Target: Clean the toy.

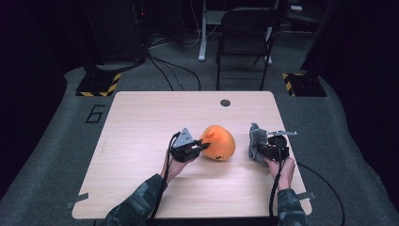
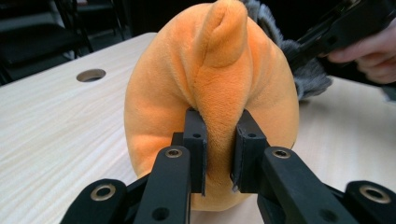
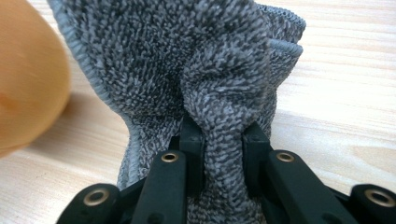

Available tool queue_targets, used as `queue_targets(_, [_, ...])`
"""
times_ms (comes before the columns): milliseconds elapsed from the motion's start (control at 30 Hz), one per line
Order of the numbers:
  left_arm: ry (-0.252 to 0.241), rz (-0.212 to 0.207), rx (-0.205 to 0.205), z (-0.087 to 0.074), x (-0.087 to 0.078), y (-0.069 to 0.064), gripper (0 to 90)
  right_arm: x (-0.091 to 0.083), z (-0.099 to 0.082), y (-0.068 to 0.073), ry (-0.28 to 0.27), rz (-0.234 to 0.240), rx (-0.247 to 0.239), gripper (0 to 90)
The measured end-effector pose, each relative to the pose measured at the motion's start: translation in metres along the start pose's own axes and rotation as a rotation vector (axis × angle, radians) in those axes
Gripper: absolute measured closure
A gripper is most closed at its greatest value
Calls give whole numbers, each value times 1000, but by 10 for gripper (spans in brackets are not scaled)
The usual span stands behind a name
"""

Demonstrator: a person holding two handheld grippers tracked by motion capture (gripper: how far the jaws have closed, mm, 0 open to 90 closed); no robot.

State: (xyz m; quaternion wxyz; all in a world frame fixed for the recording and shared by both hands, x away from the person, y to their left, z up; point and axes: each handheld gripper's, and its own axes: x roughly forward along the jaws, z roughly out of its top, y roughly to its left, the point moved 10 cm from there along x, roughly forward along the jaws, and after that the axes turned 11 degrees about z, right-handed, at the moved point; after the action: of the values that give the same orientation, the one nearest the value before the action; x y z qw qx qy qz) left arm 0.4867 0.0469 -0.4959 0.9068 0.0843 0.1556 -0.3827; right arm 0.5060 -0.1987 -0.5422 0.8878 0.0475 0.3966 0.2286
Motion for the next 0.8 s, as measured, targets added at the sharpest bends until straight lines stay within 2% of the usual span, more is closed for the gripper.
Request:
queue_targets(100, [49, 18, -42, 5, -6, 0, 784, 1, 1, 4, 1, 8, -14, 757])
queue_targets(133, [77, 17, -34, 5, -7, 0, 784, 1, 2, 6, -2, 13, -18, 758])
queue_targets(167, [88, 27, -43, 4, -7, 0, 783, 0, 3, 9, -6, 18, -13, 762])
queue_targets(233, [116, 47, -60, 2, -2, 0, 782, -4, 8, 14, -22, 37, -30, 766])
queue_targets(300, [156, 57, -58, -4, 4, -1, 780, -11, 15, 25, -43, 61, -37, 768])
queue_targets(367, [183, 61, -58, -9, 10, -5, 778, -18, 25, 43, -67, 98, -60, 767])
queue_targets(433, [183, 64, -47, -9, 12, -8, 776, -24, 33, 64, -83, 137, -86, 767])
queue_targets(500, [179, 69, -30, -8, 13, -9, 769, -26, 41, 96, -105, 201, -131, 766])
queue_targets(567, [182, 62, -25, -9, 13, -10, 763, -23, 44, 122, -112, 247, -162, 765])
queue_targets(600, [183, 62, -21, -9, 13, -11, 761, -19, 44, 133, -105, 258, -194, 764])
queue_targets(667, [181, 61, 0, -10, 13, -12, 761, -9, 41, 149, -96, 261, -222, 763])
queue_targets(700, [185, 65, 12, -11, 14, -13, 761, -2, 38, 152, -72, 246, -243, 762])
queue_targets(767, [190, 64, 19, -15, 15, -14, 761, 7, 33, 150, -60, 197, -270, 764])
queue_targets(800, [193, 53, 14, -17, 16, -15, 762, 9, 31, 149, -53, 200, -268, 765])
